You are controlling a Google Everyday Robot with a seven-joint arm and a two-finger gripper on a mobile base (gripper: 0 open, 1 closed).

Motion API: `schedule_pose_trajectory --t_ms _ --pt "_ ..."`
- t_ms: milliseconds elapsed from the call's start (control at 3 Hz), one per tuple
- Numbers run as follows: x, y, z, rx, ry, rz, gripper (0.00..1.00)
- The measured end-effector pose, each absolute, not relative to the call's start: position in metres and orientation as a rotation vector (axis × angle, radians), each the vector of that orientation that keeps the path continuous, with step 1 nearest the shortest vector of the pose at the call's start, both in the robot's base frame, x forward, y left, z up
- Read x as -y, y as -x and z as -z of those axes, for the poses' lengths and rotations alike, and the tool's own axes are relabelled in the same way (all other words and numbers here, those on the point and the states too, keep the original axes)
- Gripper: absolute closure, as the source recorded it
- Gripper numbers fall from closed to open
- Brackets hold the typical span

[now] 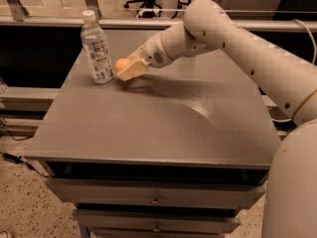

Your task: Move orange near blue plastic bottle

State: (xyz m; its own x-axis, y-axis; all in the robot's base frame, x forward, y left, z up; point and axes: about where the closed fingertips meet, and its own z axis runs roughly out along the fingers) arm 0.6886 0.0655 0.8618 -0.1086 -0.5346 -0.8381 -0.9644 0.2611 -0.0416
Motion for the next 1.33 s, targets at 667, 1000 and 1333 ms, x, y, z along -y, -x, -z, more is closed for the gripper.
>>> schedule_pose_trajectory --t_ms 667,1000,1333 --pt "-0.083 -0.682 -0.857 -1.744 1.397 -0.769 0.36" --pt "-0.087 -0.678 -0.855 -1.739 1.402 -0.789 0.12" --pt "-0.088 -0.676 -0.854 -1.736 1.399 -0.803 0.00"
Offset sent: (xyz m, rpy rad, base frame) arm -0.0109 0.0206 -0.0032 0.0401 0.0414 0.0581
